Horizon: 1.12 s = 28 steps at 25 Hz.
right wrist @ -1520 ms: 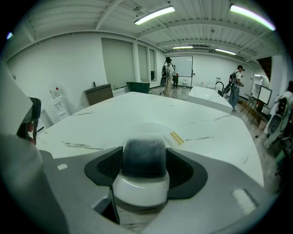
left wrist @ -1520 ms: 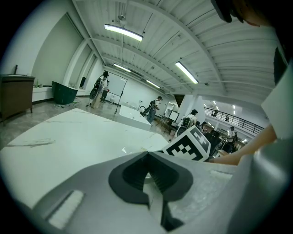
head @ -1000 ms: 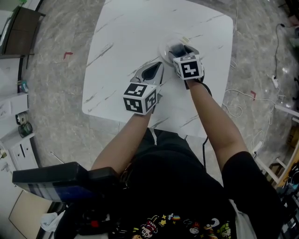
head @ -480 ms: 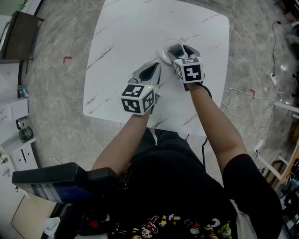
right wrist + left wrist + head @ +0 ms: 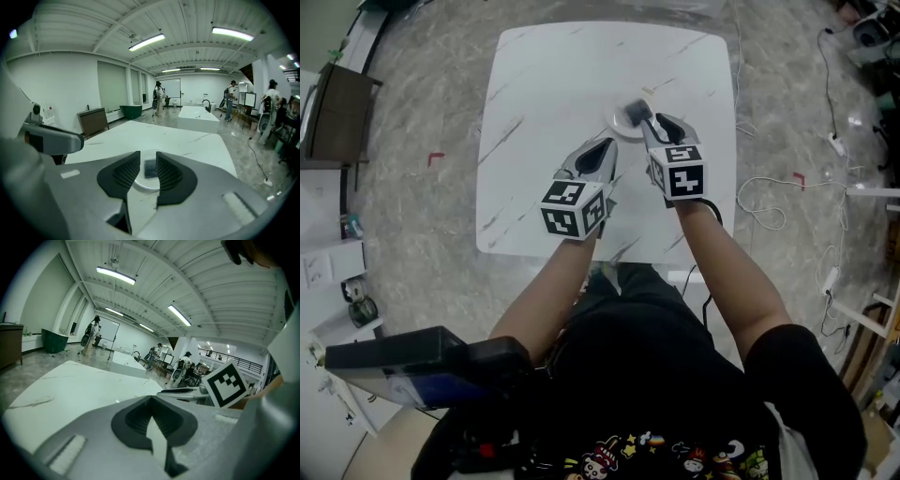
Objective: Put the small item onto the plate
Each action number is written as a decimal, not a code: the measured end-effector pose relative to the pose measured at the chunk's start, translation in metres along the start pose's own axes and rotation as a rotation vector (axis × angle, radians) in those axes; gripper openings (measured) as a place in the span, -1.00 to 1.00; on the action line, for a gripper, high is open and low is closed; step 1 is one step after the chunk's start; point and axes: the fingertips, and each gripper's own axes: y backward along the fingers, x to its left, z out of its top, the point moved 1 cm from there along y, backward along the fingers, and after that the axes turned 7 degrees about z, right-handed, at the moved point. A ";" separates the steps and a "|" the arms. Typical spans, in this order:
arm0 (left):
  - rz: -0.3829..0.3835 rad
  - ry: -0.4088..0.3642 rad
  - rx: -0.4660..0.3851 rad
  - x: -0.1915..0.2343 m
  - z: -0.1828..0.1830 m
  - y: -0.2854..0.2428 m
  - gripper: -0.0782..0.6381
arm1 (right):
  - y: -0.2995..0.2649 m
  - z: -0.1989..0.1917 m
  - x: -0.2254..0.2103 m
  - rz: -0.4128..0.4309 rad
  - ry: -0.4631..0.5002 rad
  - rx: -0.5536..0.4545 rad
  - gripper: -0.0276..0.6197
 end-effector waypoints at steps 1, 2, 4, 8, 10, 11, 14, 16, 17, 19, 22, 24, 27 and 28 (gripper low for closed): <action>-0.007 -0.007 -0.002 -0.003 0.000 0.006 -0.78 | 0.011 -0.001 0.003 -0.013 -0.005 -0.011 -0.56; -0.016 -0.016 -0.005 -0.006 0.001 0.012 -0.78 | 0.022 -0.001 0.007 -0.028 -0.010 -0.025 -0.58; -0.038 -0.034 -0.012 -0.011 0.000 0.022 -0.78 | 0.044 -0.001 0.013 -0.062 -0.020 -0.058 -0.66; -0.067 -0.057 -0.021 -0.018 0.000 0.041 -0.78 | 0.082 -0.001 0.028 -0.115 -0.031 -0.108 -0.85; -0.079 -0.071 -0.027 -0.024 0.006 0.058 -0.78 | 0.105 0.005 0.042 -0.128 -0.033 -0.131 -0.85; -0.083 -0.078 -0.031 -0.028 0.010 0.070 -0.78 | 0.118 0.008 0.051 -0.134 -0.034 -0.142 -0.85; -0.091 -0.091 -0.043 -0.034 0.014 0.096 -0.78 | 0.147 0.010 0.074 -0.156 -0.028 -0.174 -0.86; -0.096 -0.096 -0.050 -0.033 0.009 0.103 -0.78 | 0.156 0.006 0.082 -0.173 -0.025 -0.195 -0.86; -0.097 -0.098 -0.053 -0.032 0.007 0.107 -0.78 | 0.159 0.004 0.086 -0.182 -0.026 -0.205 -0.86; -0.099 -0.097 -0.060 -0.030 0.003 0.114 -0.78 | 0.165 0.001 0.091 -0.197 -0.031 -0.226 -0.86; -0.095 -0.091 -0.073 -0.025 -0.001 0.119 -0.78 | 0.168 -0.002 0.094 -0.215 -0.033 -0.244 -0.86; -0.088 -0.096 -0.098 -0.022 0.002 0.121 -0.78 | 0.169 -0.002 0.094 -0.222 -0.032 -0.250 -0.86; -0.084 -0.110 -0.136 -0.020 0.006 0.126 -0.78 | 0.169 -0.003 0.096 -0.229 -0.026 -0.263 -0.86; -0.085 -0.114 -0.144 -0.020 0.007 0.126 -0.78 | 0.169 -0.002 0.096 -0.231 -0.023 -0.267 -0.86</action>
